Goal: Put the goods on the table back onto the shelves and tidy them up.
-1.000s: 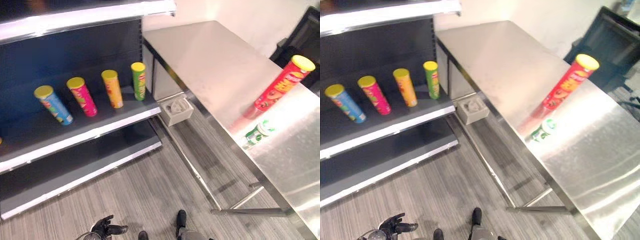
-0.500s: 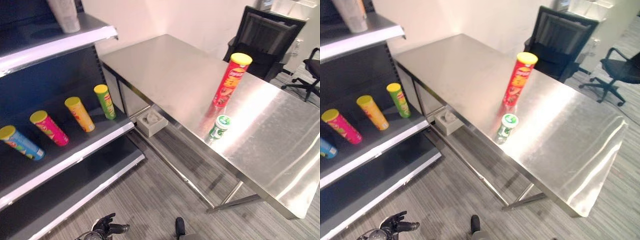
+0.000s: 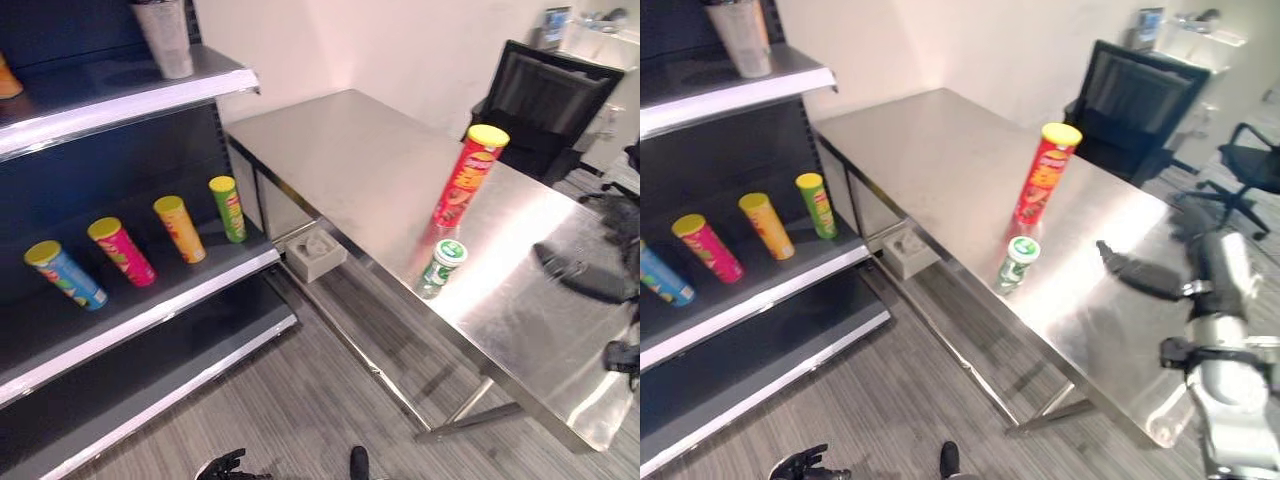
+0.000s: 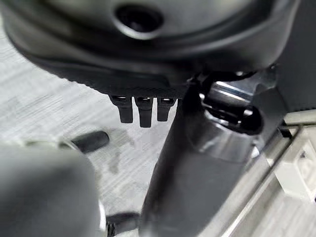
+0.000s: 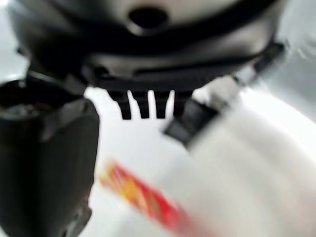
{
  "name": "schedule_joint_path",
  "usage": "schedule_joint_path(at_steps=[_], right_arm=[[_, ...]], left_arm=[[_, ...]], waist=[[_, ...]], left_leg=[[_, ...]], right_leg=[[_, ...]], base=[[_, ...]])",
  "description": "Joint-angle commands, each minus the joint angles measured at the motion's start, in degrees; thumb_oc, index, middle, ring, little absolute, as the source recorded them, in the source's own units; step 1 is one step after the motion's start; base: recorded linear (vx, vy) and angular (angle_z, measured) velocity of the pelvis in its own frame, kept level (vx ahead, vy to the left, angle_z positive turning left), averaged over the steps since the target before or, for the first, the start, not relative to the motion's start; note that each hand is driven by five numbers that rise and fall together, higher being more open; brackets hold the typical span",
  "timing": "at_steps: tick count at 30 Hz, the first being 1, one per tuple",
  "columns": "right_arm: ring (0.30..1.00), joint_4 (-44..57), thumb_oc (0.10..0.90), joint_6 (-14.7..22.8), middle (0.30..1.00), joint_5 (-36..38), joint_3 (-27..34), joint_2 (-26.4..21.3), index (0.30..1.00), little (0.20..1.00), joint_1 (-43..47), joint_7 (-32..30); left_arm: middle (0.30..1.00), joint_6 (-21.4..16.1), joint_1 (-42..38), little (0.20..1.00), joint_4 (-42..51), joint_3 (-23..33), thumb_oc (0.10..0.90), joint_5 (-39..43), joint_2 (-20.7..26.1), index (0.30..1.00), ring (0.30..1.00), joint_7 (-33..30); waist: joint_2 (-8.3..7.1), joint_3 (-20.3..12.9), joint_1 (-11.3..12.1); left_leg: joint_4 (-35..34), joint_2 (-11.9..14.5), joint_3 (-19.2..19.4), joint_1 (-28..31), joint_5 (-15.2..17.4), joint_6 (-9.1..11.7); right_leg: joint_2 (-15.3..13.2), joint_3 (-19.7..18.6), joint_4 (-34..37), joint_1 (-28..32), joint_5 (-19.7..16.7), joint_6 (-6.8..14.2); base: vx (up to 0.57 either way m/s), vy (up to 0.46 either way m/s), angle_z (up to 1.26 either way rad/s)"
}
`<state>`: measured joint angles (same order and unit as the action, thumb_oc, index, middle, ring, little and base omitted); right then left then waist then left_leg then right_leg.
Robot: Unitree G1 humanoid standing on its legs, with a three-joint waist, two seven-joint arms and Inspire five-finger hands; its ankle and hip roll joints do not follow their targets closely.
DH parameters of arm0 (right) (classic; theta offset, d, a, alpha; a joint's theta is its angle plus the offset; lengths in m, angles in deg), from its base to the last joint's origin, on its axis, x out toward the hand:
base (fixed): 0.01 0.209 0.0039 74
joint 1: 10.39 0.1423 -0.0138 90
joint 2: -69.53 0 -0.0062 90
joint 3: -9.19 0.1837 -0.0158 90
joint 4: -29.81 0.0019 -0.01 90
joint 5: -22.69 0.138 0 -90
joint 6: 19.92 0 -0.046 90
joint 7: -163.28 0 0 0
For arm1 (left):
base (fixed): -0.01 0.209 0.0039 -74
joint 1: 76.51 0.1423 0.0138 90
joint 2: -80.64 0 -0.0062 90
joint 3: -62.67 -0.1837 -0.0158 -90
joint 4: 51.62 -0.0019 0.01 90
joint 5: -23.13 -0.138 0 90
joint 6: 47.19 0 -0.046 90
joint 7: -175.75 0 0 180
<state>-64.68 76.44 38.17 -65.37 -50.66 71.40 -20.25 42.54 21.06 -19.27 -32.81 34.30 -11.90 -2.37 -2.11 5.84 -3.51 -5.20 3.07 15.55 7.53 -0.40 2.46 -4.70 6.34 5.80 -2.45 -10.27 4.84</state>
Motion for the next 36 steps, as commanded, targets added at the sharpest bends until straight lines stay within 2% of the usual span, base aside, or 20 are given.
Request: schedule_joint_path(at_steps=[1,4,10,21,36], right_arm=[[0.9,1.55,0.8,3.47,0.9,0.51,7.55,-1.11,0.9,0.9,5.0,-0.36],[0.9,1.92,0.8,3.2,0.9,-0.19,6.0,-1.4,0.9,0.9,4.71,1.3],[0.9,1.35,0.8,2.02,0.9,-7.1,3.98,-2.82,0.9,0.9,3.68,2.0],[0.9,-0.24,0.8,2.27,0.9,-8.91,0.76,-2.71,0.9,0.9,6.52,1.44],[0.9,-1.63,0.8,2.0,0.9,-11.59,-3.23,-1.74,0.9,0.9,9.47,0.87]], left_arm=[[0.9,-2.87,-4.31,0.9,-0.47,1.19,0.8,0.17,1.59,0.9,0.9,0.48],[0.9,-2.89,-3.73,0.9,-0.46,1.6,0.8,0.36,1.77,0.9,0.9,0.49],[0.9,-3.13,-2.24,0.9,0.42,2.29,0.8,0.44,1.47,0.9,0.9,0.49],[0.9,-3.24,-1.72,0.9,0.09,1.44,0.8,0.55,1.35,0.9,0.9,0.26],[0.9,-3.16,-1.81,0.9,-0.33,1.57,0.8,0.87,1.11,0.9,0.9,-0.42]], waist=[[0.0,2.19,-0.17],[-0.06,2.31,0.49],[0.21,2.54,1.35],[0.65,2.82,2.49],[0.25,2.49,4.17]], left_leg=[[0.2,1.9,-1.71,1.11,3.78,1.76],[0.2,2.07,-2.49,0.64,3.31,2.01],[0.2,2.23,-3.58,-0.1,2.74,2.34],[0.2,2.7,-5.37,-1.32,1.8,2.85],[0.2,2.73,-6.77,-1.16,1.69,3.07]], right_leg=[[-3.14,2.17,-0.8,5.68,6.3,5.47],[-3.32,3.13,-0.8,6.1,6.47,5.41],[-3.39,4.63,-0.8,6.5,6.92,5.22],[-3.32,7.12,-0.8,7.16,7.42,4.83],[-3.21,9.19,-0.8,8.83,8.24,4.49]], base=[[0.0,-0.047,0.22],[0.0,-0.05,0.09],[0.0,-0.041,0.14],[0.0,-0.042,0.12],[0.01,-0.013,0.08]])
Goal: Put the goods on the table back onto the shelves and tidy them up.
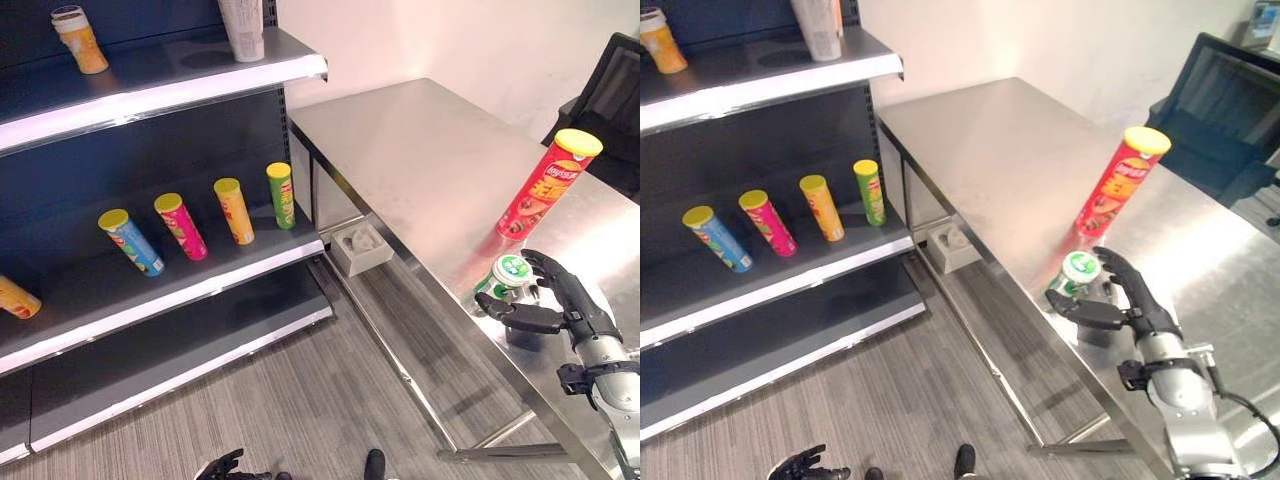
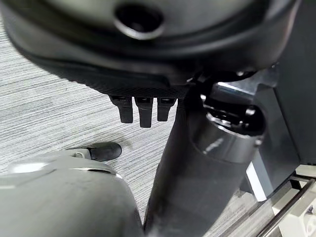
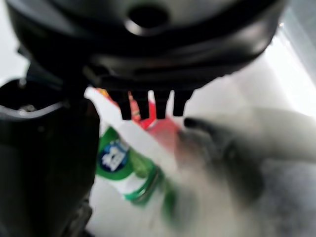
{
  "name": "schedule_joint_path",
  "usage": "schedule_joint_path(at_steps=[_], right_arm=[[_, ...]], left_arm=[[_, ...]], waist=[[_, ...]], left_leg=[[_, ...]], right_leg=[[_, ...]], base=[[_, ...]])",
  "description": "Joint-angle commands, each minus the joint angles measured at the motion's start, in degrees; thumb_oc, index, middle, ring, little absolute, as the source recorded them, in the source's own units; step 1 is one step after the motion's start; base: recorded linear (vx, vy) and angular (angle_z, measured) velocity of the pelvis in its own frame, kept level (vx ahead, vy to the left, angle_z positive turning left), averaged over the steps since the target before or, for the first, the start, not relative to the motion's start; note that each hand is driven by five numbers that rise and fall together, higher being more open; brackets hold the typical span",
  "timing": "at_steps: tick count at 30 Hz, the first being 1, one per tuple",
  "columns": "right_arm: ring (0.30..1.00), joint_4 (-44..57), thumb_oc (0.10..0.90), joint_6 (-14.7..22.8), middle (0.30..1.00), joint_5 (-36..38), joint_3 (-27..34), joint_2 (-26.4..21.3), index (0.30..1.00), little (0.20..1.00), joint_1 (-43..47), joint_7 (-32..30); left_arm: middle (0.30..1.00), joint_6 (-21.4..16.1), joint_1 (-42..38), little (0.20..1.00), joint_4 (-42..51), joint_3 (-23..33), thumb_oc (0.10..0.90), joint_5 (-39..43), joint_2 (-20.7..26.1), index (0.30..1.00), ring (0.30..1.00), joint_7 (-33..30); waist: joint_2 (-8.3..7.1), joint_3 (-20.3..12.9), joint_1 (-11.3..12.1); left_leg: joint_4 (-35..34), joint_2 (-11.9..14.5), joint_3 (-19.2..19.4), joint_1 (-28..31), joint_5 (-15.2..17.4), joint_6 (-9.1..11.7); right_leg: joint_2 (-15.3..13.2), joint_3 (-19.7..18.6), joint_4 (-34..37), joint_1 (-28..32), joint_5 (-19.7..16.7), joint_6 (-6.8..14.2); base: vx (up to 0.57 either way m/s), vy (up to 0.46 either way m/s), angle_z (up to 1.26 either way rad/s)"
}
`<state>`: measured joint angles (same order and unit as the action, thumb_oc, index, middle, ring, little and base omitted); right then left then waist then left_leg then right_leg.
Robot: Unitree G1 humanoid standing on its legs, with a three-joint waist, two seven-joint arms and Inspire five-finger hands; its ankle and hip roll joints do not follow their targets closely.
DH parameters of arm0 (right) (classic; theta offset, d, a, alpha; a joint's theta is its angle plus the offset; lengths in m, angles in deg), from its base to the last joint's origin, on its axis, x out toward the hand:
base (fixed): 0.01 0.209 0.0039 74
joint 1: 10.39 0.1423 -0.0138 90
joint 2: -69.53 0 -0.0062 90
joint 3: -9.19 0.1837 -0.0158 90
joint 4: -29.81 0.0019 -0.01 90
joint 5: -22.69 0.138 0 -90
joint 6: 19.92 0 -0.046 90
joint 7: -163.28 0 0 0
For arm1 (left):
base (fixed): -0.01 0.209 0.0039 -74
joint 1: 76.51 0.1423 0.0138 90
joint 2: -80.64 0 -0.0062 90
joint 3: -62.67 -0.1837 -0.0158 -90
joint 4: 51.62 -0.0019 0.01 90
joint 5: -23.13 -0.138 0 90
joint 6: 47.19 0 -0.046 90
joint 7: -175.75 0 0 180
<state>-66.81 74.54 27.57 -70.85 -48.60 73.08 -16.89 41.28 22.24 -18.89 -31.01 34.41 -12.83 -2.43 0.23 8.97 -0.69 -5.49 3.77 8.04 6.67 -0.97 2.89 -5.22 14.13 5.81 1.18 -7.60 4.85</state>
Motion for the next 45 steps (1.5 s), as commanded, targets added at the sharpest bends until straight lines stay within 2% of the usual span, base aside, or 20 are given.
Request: schedule_joint_path(at_steps=[1,2,9,15,23,28,29,30,31,33,34,35,36,37,40,41,42,43,44,45], right_arm=[[0.559,0.45,0.573,3.89,0.559,-1.26,2.1,-3.82,0.559,0.559,7.82,-2.48],[0.3,0.41,0.4,3.76,0.3,-1.69,2.06,-3.94,0.3,0.3,7.78,-2.53],[0.3,1.56,0.4,4.0,0.3,-3.21,3.44,-3.85,0.3,0.3,7.07,-3.86],[0.3,8.62,0.4,5.31,0.3,-4.35,7.04,-5.99,0.3,0.3,6.49,-4.49],[0.3,13.36,0.4,7.88,0.3,-1.48,6.83,-10.41,0.3,0.3,13.1,-5.74],[0.3,15.96,0.4,10.01,0.3,1.2,2.02,-12.9,0.3,0.3,24.11,-7.53],[0.3,16.17,0.4,10.29,0.3,1.65,1.3,-13.55,0.3,0.3,26.21,-7.9],[0.3,15.13,0.4,10.65,0.3,2.15,-1.66,-14.82,0.3,0.3,30.86,-9.02],[0.3,15.22,0.4,10.35,0.3,2.57,-2.53,-15.98,0.3,0.3,32.21,-9.39],[0.3,15.01,0.4,9.92,0.3,2.12,-3.01,-17.01,0.3,0.3,33.84,-10.61],[0.3,14.41,0.4,9.45,0.3,0.81,-3.93,-17.9,0.3,0.3,35.8,-12.32],[0.3,14.81,0.4,8.9,0.3,0.72,-5.07,-17.12,0.3,0.3,36.66,-12.36],[0.3,15.77,0.4,8.0,0.3,0.0,-5.31,-16.4,0.3,0.3,37.8,-12.65],[0.3,15.9,0.4,7.46,0.3,0.38,-6.59,-15.45,0.3,0.3,40.08,-12.74],[0.3,15.27,0.4,7.24,0.3,2.03,-8.43,-13.28,0.3,0.3,44.75,-13.73],[0.3,14.44,0.4,7.58,0.3,2.85,-8.71,-13.72,0.3,0.3,46.41,-14.54],[0.3,14.16,0.4,7.86,0.3,3.78,-8.85,-14.2,0.3,0.3,47.43,-14.95],[0.3,14.06,0.4,7.9,0.3,3.81,-8.97,-14.24,0.3,0.3,47.6,-14.96],[0.3,13.96,0.4,8.14,0.3,4.48,-9.44,-15.04,0.3,0.3,49.08,-15.24],[0.3,13.32,0.4,8.38,0.3,5.5,-9.96,-15.89,0.3,0.3,49.61,-15.07]], left_arm=[[0.9,-1.9,-2.97,0.9,-0.96,-0.21,0.8,0.68,2.01,0.9,0.9,-0.39],[0.9,-1.9,-2.97,0.9,-0.96,-0.12,0.8,0.72,1.97,0.9,0.9,-0.43],[0.9,-1.93,-2.64,0.9,-1.57,0.55,0.8,-0.02,2.08,0.9,0.9,-0.86],[0.9,-2.2,-2.21,0.9,0.12,1.55,0.8,-0.46,2.83,0.9,0.9,-1.02],[0.9,-2.34,-1.81,0.9,1.76,1.19,0.8,0.67,3.84,0.9,0.9,-0.78],[0.9,-2.78,-1.44,0.9,6.04,-0.78,0.8,3.16,4.44,0.9,0.9,-0.69],[0.9,-2.98,-1.82,0.9,6.59,-1.45,0.8,3.51,4.58,0.9,0.9,-0.74],[0.9,-3.16,-2.23,0.9,7.56,-1.99,0.8,4.66,4.52,0.9,0.9,-1.28],[0.9,-2.95,-2.16,0.9,7.27,-2.32,0.8,5.03,4.33,0.9,0.9,-1.22],[0.9,-2.71,-2.4,0.9,5.73,-2.74,0.8,3.81,4.53,0.9,0.9,-1.03],[0.9,-2.35,-3.76,0.9,2.96,-3.57,0.8,1.3,4.98,0.9,0.9,-1.37],[0.9,-2.12,-3.77,0.9,2.72,-3.55,0.8,0.36,5.17,0.9,0.9,-1.52],[0.9,-1.96,-3.41,0.9,2.27,-3.74,0.8,-0.47,4.83,0.9,0.9,-1.61],[0.9,-2.2,-3.29,0.9,2.01,-4.08,0.8,-1.26,5.21,0.9,0.9,-1.64],[0.9,-2.18,-3.56,0.9,-0.58,-3.67,0.8,-2.11,6.2,0.9,0.9,-2.54],[0.9,-2.27,-3.69,0.9,-0.91,-3.46,0.8,-2.59,6.74,0.9,0.9,-2.85],[0.9,-2.27,-3.64,0.9,-0.73,-3.54,0.8,-2.87,7.24,0.9,0.9,-3.02],[0.9,-2.26,-3.67,0.9,-0.73,-3.5,0.8,-2.88,7.2,0.9,0.9,-3.02],[0.9,-2.19,-3.53,0.9,-0.53,-3.5,0.8,-2.8,7.62,0.9,0.9,-3.07],[0.9,-2.18,-3.87,0.9,-0.17,-3.84,0.8,-2.66,8.37,0.9,0.9,-3.06]], waist=[[-2.12,-0.62,1.46],[-2.13,-0.61,1.52],[-2.13,-0.66,1.65],[-2.05,-0.94,1.38],[-2.11,-0.78,2.44],[-3.03,3.43,4.97],[-3.12,4.61,5.41],[-2.91,5.9,5.82],[-2.81,5.24,5.82],[-2.8,4.0,5.82],[-2.83,2.86,5.37],[-1.71,1.79,5.83],[-0.68,0.08,5.59],[-0.94,-0.67,6.22],[-2.43,-1.95,8.0],[-2.9,-2.64,8.7],[-2.92,-2.4,8.88],[-2.99,-2.31,8.91],[-2.93,-1.67,8.87],[-2.63,-0.94,8.32]], left_leg=[[0.49,2.03,0.67,-0.3,2.24,2.65],[0.49,2.02,0.57,-0.32,2.24,2.66],[0.49,2.07,0.21,0.02,2.46,2.64],[0.49,2.99,0.09,0.54,2.34,3.16],[0.61,5.12,-0.85,1.09,0.94,4.23],[13.14,5.61,-4.61,-6.26,2.11,5.09],[15.87,5.26,-5.37,-8.39,1.68,5.41],[20.09,5.39,-6.72,-13.41,-0.01,5.91],[15.99,7.7,-4.57,-14.25,-1.4,5.72],[9.09,10.21,-1.65,-14.41,-5.55,6.25],[2.82,13.22,3.03,-15.53,-8.41,7.35],[0.5,13.97,5.26,-15.22,-9.03,7.09],[0.49,13.12,5.03,-14.16,-9.11,7.72],[1.04,10.76,4.49,-13.01,-8.36,6.93],[2.78,4.52,4.3,-10.95,-3.82,3.6],[1.8,1.42,4.32,-9.97,-2.41,1.92],[1.4,-0.54,3.92,-8.87,-1.34,0.56],[1.41,-0.71,4.02,-8.82,-1.3,0.46],[0.97,-2.24,3.61,-7.54,-0.48,-0.73],[0.49,-2.57,2.72,-6.79,0.06,-1.15]], right_leg=[[-2.73,1.62,-0.81,5.24,5.58,4.49],[-2.76,1.71,-0.81,5.28,5.62,4.49],[-2.81,2.3,-0.81,5.85,6.08,4.39],[-1.84,2.08,-0.81,6.46,7.19,3.8],[0.22,2.01,-0.81,7.08,8.83,2.41],[1.01,3.21,-0.81,7.65,9.81,0.41],[0.94,3.81,-0.81,7.8,9.87,0.18],[0.76,5.79,-0.81,8.01,10.32,0.23],[0.3,7.72,-0.81,7.98,10.4,1.11],[-0.3,8.84,-0.81,7.52,10.41,1.89],[-1.26,10.1,-0.81,7.81,11.86,2.96],[-1.73,10.9,-0.81,7.81,11.18,3.61],[-2.69,11.48,-0.81,8.63,10.87,4.14],[-4.82,11.22,-0.81,9.52,10.18,4.74],[-11.55,10.56,-2.54,9.86,7.05,7.18],[-14.35,10.12,-6.53,8.64,6.52,8.01],[-16.46,9.44,-11.16,7.66,5.31,7.93],[-16.72,9.28,-11.48,7.52,5.44,8.04],[-18.4,8.32,-16.1,6.09,2.68,7.65],[-17.09,6.14,-20.06,3.38,2.62,6.88]], base=[[0.01,-0.008,0.1],[0.01,-0.004,0.1],[0.01,-0.02,0.07],[0.01,-0.064,0.01],[0.0,-0.101,0.02],[-0.1,-0.159,0.22],[-0.16,-0.104,0.39],[-0.08,0.019,0.76],[0.0,0.112,1.03],[0.13,0.18,1.53],[0.16,0.278,1.44],[0.24,0.438,1.13],[0.26,0.541,0.81],[0.34,0.582,0.09],[0.26,0.565,-0.49],[0.19,0.61,-0.12],[0.13,0.446,0.1],[0.09,0.321,0.23],[0.05,0.225,0.54],[0.06,0.235,0.58]])
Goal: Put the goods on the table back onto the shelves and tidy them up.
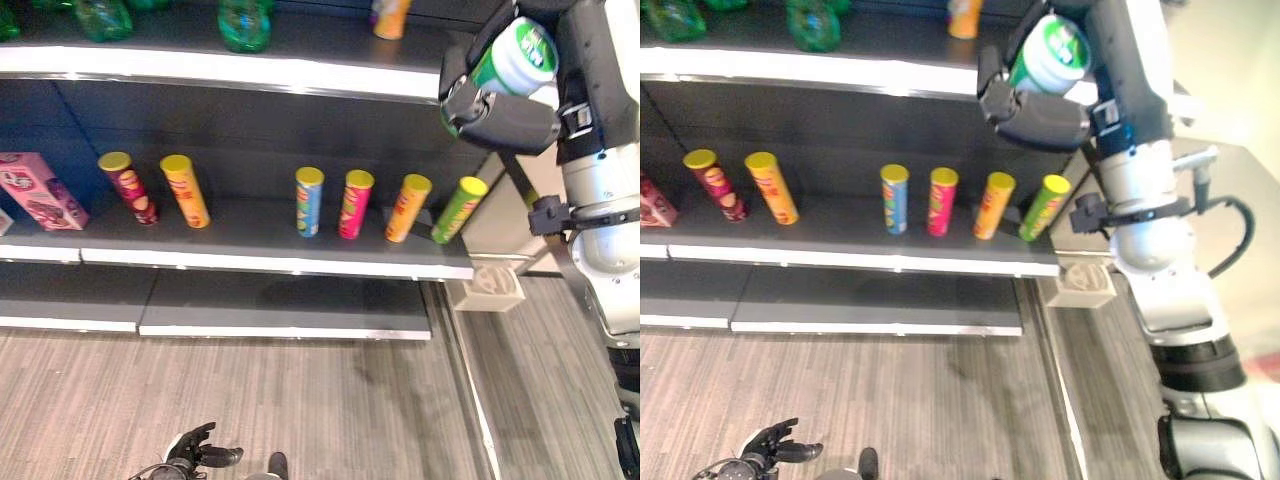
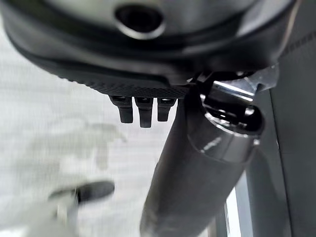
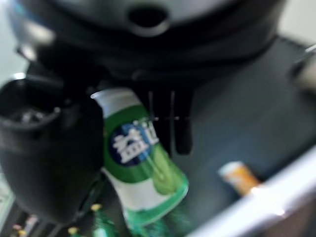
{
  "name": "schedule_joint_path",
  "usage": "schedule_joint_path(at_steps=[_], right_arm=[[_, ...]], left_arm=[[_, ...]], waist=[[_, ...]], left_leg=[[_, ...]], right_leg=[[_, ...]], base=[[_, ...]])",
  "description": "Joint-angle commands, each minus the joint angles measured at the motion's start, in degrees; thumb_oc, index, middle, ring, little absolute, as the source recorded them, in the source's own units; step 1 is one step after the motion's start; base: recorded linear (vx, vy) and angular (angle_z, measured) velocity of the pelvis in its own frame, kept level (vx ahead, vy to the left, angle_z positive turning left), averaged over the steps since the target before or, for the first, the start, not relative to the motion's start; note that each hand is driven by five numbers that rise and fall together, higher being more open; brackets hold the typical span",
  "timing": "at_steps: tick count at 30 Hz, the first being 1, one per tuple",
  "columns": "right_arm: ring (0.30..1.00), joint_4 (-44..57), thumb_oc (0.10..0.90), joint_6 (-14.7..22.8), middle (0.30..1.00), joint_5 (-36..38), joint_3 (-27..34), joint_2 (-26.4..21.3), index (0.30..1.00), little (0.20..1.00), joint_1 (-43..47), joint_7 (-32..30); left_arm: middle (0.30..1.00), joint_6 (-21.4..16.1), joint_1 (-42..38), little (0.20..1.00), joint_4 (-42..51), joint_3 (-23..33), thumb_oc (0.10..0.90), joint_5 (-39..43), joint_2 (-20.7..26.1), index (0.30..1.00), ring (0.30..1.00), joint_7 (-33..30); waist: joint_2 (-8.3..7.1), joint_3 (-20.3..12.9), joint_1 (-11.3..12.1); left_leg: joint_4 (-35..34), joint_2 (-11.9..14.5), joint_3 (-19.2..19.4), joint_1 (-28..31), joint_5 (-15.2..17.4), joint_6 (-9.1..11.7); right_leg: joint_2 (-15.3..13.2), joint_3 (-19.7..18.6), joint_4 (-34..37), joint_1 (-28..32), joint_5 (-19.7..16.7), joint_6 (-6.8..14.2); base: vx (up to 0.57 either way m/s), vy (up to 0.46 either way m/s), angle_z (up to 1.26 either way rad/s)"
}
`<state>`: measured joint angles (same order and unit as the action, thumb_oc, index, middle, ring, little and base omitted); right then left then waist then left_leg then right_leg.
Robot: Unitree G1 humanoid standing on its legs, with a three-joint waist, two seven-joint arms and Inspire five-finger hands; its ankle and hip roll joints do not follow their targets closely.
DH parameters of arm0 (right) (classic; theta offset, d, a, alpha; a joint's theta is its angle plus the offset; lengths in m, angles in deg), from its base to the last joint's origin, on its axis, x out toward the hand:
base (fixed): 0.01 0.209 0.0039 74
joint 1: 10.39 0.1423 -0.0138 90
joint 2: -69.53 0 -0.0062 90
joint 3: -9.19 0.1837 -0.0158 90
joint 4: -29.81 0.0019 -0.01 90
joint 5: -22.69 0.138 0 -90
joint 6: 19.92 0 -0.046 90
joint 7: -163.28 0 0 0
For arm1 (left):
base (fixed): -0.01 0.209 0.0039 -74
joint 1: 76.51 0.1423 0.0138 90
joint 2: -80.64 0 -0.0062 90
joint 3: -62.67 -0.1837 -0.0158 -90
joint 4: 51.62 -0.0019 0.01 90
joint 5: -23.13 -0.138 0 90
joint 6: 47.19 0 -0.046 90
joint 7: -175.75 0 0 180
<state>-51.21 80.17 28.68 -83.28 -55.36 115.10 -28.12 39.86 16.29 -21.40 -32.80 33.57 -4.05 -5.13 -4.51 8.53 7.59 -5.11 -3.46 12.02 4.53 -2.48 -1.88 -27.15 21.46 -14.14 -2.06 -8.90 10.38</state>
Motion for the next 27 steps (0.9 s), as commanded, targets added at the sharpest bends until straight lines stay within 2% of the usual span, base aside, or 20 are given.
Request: schedule_joint_path(at_steps=[1,2,4,5,6,7,9,14,23,27], right_arm=[[0.3,-2.55,0.4,2.69,0.3,4.73,2.1,-10.3,0.3,0.3,7.98,-3.55],[0.3,-2.68,0.4,2.74,0.3,4.78,1.91,-10.38,0.3,0.3,8.19,-3.55],[0.3,-4.27,0.4,3.2,0.3,6.63,0.34,-13.01,0.3,0.3,10.98,-3.33],[0.3,-6.49,0.4,3.73,0.3,8.52,-1.59,-14.37,0.3,0.3,13.71,-3.68],[0.3,-8.6,0.4,4.32,0.3,8.12,-2.4,-15.1,0.3,0.3,14.5,-5.38],[0.3,-9.99,0.4,3.2,0.3,8.42,-3.49,-16.95,0.3,0.3,15.64,-3.55],[0.3,-12.41,0.4,3.62,0.3,10.44,-5.45,-16.59,0.3,0.3,17.12,-3.47],[0.3,-18.15,0.4,2.43,0.3,12.63,-10.63,-17.16,0.3,0.3,20.45,-1.67],[0.3,-33.69,0.4,0.39,0.3,14.85,-21.93,-15.43,0.3,0.3,31.2,-0.71],[0.3,-36.66,0.4,0.19,0.3,15.08,-23.61,-14.73,0.3,0.3,33.41,-0.9]], left_arm=[[0.9,-0.83,2.14,0.9,2.95,-2.11,0.8,-1.45,-0.21,0.9,0.9,-0.12],[0.9,-0.81,2.15,0.9,2.98,-2.09,0.8,-1.44,-0.28,0.9,0.9,-0.12],[0.9,-1.22,1.95,0.9,3.79,-2.25,0.8,-0.44,-0.01,0.9,0.9,0.31],[0.9,-1.53,1.69,0.9,4.12,-2.72,0.8,-0.04,0.33,0.9,0.9,0.46],[0.9,-1.11,1.26,0.9,3.73,-2.98,0.8,-0.71,0.55,0.9,0.9,0.32],[0.9,-1.47,1.19,0.9,4.38,-3.0,0.8,-1.01,1.2,0.9,0.9,0.2],[0.9,-1.41,1.82,0.9,4.4,-2.21,0.8,0.33,0.31,0.9,0.9,0.35],[0.9,-1.05,3.45,0.9,2.51,-2.49,0.8,0.99,-1.53,0.9,0.9,0.13],[0.9,-1.07,3.87,0.9,1.86,-3.41,0.8,3.16,-1.87,0.9,0.9,-1.01],[0.9,-1.08,3.95,0.9,1.17,-3.35,0.8,3.64,-2.12,0.9,0.9,-1.37]], waist=[[2.29,-0.23,-0.28],[2.39,-0.26,-0.17],[2.95,0.22,-0.75],[2.65,1.04,-1.23],[2.28,1.34,-1.67],[1.63,1.04,-1.62],[0.76,0.04,-1.48],[-0.23,-2.56,-0.79],[-1.1,-3.1,1.03],[-1.28,-3.03,1.41]], left_leg=[[0.11,4.68,-1.8,-4.29,1.84,3.54],[0.11,4.78,-1.66,-4.32,1.88,3.59],[0.11,5.05,-2.68,-4.02,1.87,3.89],[0.11,4.76,-3.72,-3.11,2.16,4.1],[0.11,4.83,-3.84,-2.79,2.53,4.24],[0.11,4.6,-4.87,-2.87,2.23,4.55],[0.11,4.54,-5.8,-2.4,2.49,4.8],[0.11,6.65,-7.03,-0.31,3.04,6.38],[0.11,8.06,-7.93,-0.71,2.18,7.65],[0.11,8.17,-8.38,-1.03,1.96,7.78]], right_leg=[[6.31,-3.16,-0.61,4.76,4.91,0.97],[6.37,-3.34,-0.81,4.53,5.02,0.9],[10.08,-5.18,3.62,2.34,7.15,0.14],[12.57,-7.35,9.04,1.2,6.99,0.51],[13.99,-8.57,11.8,1.15,6.81,0.48],[14.71,-9.78,15.1,2.64,6.65,1.45],[15.36,-10.61,16.39,4.03,5.34,1.18],[16.42,-7.25,19.14,8.3,6.08,0.55],[17.06,-4.46,19.14,9.46,7.12,-0.05],[17.12,-3.71,19.14,9.53,7.19,-0.13]], base=[[0.02,0.092,0.46],[0.01,0.028,0.25],[0.04,-0.021,0.21],[0.09,-0.081,0.12],[0.09,-0.11,-0.06],[0.07,-0.079,0.12],[0.11,-0.121,0.88],[0.16,-0.169,0.16],[0.02,-0.07,0.08],[0.01,-0.03,0.16]])
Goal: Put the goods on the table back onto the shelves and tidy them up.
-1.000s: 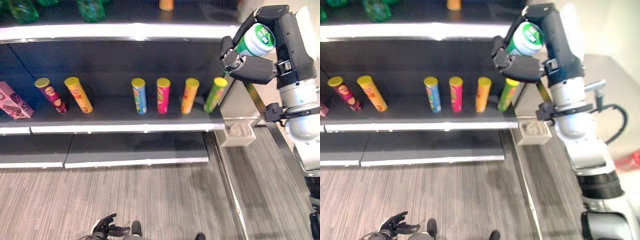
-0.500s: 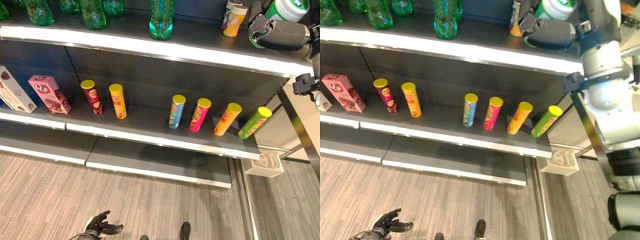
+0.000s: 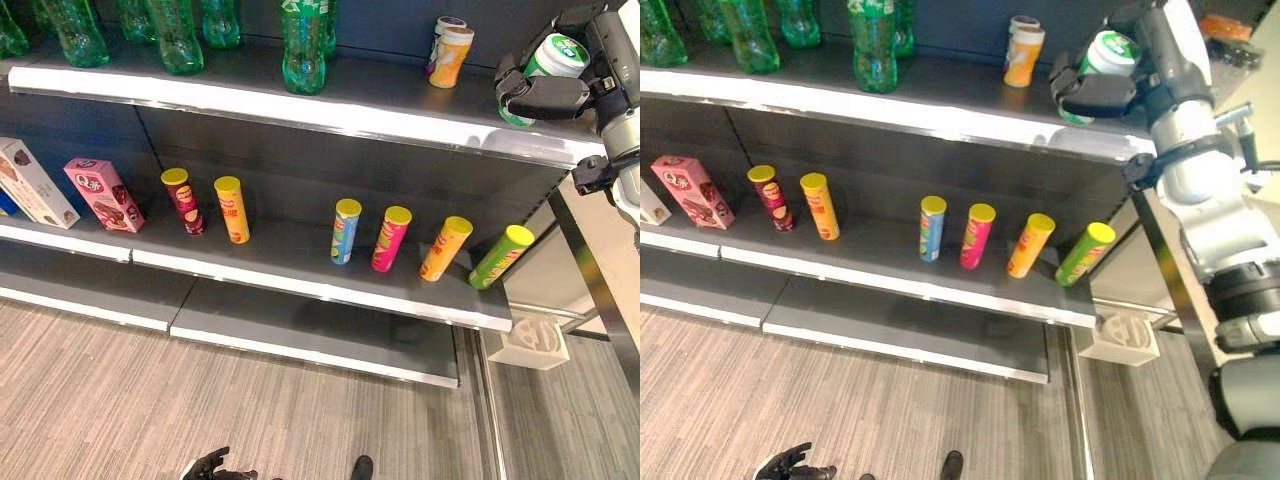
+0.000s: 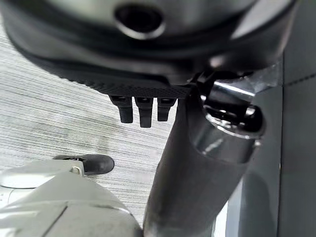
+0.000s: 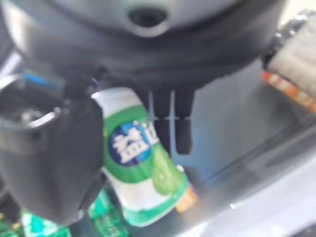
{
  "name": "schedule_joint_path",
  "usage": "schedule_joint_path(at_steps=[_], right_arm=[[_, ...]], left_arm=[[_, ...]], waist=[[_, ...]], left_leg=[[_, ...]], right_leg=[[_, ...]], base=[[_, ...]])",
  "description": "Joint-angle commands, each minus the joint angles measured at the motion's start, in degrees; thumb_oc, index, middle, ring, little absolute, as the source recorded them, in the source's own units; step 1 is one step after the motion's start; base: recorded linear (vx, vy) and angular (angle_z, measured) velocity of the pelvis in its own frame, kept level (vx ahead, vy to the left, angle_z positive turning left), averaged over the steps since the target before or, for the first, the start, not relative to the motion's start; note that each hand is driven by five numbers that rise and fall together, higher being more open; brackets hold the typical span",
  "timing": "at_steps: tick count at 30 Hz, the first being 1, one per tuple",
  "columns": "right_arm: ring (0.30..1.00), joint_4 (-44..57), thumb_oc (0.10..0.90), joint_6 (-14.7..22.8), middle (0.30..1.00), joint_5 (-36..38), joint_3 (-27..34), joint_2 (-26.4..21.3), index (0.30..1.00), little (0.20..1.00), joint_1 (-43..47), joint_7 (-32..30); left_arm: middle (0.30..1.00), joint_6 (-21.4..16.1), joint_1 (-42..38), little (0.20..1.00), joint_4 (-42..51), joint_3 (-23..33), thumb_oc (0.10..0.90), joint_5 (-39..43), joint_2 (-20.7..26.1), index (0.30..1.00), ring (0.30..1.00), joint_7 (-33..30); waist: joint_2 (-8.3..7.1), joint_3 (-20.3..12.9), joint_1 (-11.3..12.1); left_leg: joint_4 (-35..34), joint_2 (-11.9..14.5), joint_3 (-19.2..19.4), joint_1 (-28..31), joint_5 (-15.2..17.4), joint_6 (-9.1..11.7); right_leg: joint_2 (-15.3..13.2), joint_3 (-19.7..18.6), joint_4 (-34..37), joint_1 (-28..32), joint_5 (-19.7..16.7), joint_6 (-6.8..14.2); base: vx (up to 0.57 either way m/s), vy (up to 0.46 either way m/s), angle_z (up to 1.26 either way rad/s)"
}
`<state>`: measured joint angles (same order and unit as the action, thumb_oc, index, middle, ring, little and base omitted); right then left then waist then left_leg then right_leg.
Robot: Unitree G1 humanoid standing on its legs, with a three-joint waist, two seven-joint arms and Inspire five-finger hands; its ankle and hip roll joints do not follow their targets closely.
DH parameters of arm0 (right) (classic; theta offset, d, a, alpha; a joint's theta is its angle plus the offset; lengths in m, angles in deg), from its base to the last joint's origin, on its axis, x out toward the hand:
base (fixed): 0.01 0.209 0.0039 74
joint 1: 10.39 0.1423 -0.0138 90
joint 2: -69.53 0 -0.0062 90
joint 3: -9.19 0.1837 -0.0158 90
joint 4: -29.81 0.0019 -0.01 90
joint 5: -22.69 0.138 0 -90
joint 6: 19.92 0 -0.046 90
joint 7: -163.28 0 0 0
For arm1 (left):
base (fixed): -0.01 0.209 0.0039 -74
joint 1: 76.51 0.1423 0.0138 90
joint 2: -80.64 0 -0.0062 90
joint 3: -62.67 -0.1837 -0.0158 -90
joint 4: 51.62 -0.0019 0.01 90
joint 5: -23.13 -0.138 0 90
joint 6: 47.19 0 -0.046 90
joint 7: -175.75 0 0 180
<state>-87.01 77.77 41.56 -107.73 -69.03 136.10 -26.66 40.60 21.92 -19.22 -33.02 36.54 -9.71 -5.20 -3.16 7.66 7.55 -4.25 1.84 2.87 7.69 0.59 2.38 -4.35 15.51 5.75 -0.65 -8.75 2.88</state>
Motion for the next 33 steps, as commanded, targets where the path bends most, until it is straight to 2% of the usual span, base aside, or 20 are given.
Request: schedule_joint_path(at_steps=[1,7,9,16,19,27,33], right_arm=[[0.3,-3.16,0.4,2.41,0.3,2.07,0.04,-0.5,0.3,0.3,13.56,-2.74],[0.3,-6.93,0.4,1.74,0.3,1.29,-1.01,-1.47,0.3,0.3,15.63,-3.4],[0.3,-10.76,0.4,1.56,0.3,2.38,-2.12,-2.1,0.3,0.3,17.43,-3.48],[0.3,-16.28,0.4,1.12,0.3,4.06,-3.3,-1.7,0.3,0.3,20.1,-3.39],[0.3,-17.09,0.4,1.07,0.3,4.27,-3.56,-1.68,0.3,0.3,20.58,-3.54],[0.3,-20.15,0.4,0.46,0.3,5.8,-9.05,-2.71,0.3,0.3,24.3,-0.5],[0.3,-21.34,0.4,0.49,0.3,6.08,-10.18,-2.78,0.3,0.3,25.53,-0.26]], left_arm=[[0.9,-1.9,-1.44,0.9,-1.25,-3.16,0.8,0.92,3.48,0.9,0.9,-1.54],[0.9,-1.96,-1.2,0.9,-2.57,-2.51,0.8,1.68,3.37,0.9,0.9,-1.89],[0.9,-2.0,-1.16,0.9,-3.15,-2.35,0.8,2.04,3.6,0.9,0.9,-2.1],[0.9,-2.04,-1.62,0.9,-3.29,-2.74,0.8,2.69,4.17,0.9,0.9,-2.25],[0.9,-2.11,-1.79,0.9,-3.06,-2.85,0.8,2.83,4.28,0.9,0.9,-2.31],[0.9,-2.42,-2.11,0.9,-2.22,-3.01,0.8,3.97,5.13,0.9,0.9,-2.13],[0.9,-2.58,-2.24,0.9,-1.87,-2.96,0.8,3.92,5.74,0.9,0.9,-2.04]], waist=[[-2.82,-2.04,1.9],[-3.68,-1.48,3.06],[-4.57,-1.03,3.75],[-5.39,-0.39,4.51],[-5.54,-0.22,4.56],[-6.73,0.67,4.53],[-7.72,1.41,4.56]], left_leg=[[-0.75,2.99,0.57,-4.42,-1.25,3.61],[-0.75,3.13,-0.6,-6.0,-1.89,3.96],[-0.75,3.15,-1.4,-6.97,-2.11,4.13],[-0.75,3.07,-2.47,-8.49,-2.39,4.31],[-0.75,2.95,-2.68,-8.79,-2.52,4.33],[-0.75,2.71,-3.01,-9.57,-2.49,4.26],[-0.75,2.87,-2.98,-9.92,-2.5,4.24]], right_leg=[[-5.68,2.61,-0.75,8.13,7.06,7.36],[-5.64,4.08,-0.75,7.71,7.06,7.45],[-5.68,5.03,-0.75,7.28,6.91,7.52],[-5.75,6.12,-0.75,6.55,6.9,7.64],[-5.77,6.3,-0.75,6.42,6.89,7.69],[-5.86,6.43,-0.75,5.87,6.85,7.72],[-5.78,6.05,-0.75,5.2,6.68,7.73]], base=[[0.0,-0.018,0.21],[0.0,-0.016,0.13],[-0.01,-0.036,0.14],[0.0,-0.008,0.12],[0.0,-0.002,0.13],[0.0,0.001,0.02],[0.0,0.0,0.0]])
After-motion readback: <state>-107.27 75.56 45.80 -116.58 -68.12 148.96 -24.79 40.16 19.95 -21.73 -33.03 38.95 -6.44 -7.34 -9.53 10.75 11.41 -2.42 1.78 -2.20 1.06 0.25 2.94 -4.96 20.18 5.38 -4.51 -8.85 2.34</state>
